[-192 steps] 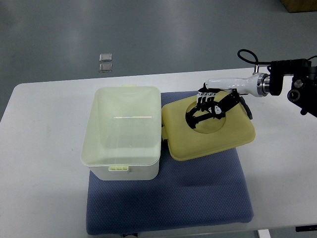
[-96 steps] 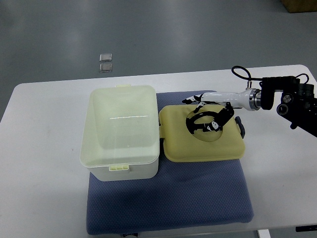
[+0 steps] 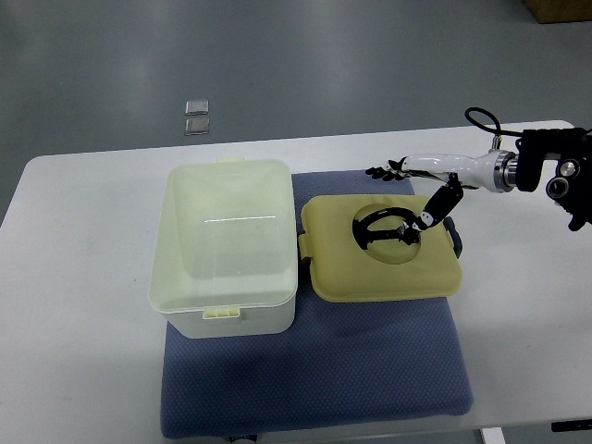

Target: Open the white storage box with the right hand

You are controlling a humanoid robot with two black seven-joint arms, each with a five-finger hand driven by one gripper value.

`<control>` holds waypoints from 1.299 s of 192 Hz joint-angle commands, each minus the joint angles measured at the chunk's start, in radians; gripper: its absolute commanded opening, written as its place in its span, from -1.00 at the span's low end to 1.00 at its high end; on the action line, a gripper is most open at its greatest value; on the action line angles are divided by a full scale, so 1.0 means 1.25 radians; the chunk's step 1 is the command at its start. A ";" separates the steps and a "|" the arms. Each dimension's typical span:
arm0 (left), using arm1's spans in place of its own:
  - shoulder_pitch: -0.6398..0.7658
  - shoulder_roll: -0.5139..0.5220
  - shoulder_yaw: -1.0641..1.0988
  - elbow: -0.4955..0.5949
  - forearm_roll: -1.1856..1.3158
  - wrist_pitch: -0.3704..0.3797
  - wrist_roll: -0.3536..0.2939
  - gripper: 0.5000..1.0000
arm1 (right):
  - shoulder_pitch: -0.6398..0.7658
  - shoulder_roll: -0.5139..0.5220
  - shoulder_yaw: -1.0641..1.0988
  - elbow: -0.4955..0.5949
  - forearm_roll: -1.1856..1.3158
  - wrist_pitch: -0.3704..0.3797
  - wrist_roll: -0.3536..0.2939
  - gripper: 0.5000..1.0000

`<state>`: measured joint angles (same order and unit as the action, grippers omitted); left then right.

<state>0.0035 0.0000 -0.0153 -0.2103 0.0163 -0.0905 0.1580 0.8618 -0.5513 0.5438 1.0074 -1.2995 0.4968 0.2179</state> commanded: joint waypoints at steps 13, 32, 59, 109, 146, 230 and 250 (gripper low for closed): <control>0.000 0.000 0.000 -0.002 0.000 0.000 0.000 1.00 | 0.001 -0.013 0.003 -0.009 0.025 -0.010 0.000 0.78; 0.000 0.000 0.000 -0.001 -0.001 0.000 0.000 1.00 | 0.001 -0.013 0.039 -0.023 0.037 -0.012 0.001 0.78; 0.000 0.000 0.000 -0.001 -0.001 0.000 0.000 1.00 | -0.001 0.003 0.128 -0.046 0.122 -0.015 0.000 0.78; 0.000 0.000 0.000 -0.006 0.000 0.000 0.000 1.00 | -0.007 0.095 0.222 -0.106 0.597 -0.103 -0.052 0.78; 0.000 0.000 0.000 -0.005 -0.001 0.000 0.000 1.00 | -0.035 0.161 0.215 -0.158 1.004 -0.221 -0.113 0.78; 0.000 0.000 0.001 -0.007 0.000 0.000 0.000 1.00 | -0.082 0.280 0.301 -0.257 1.119 -0.272 -0.081 0.78; 0.000 0.000 0.001 -0.007 0.002 0.000 0.000 1.00 | -0.083 0.283 0.301 -0.257 1.119 -0.272 -0.080 0.78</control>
<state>0.0031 0.0000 -0.0145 -0.2191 0.0173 -0.0905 0.1580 0.7614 -0.2009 0.9172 0.6857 0.1010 0.1553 0.1154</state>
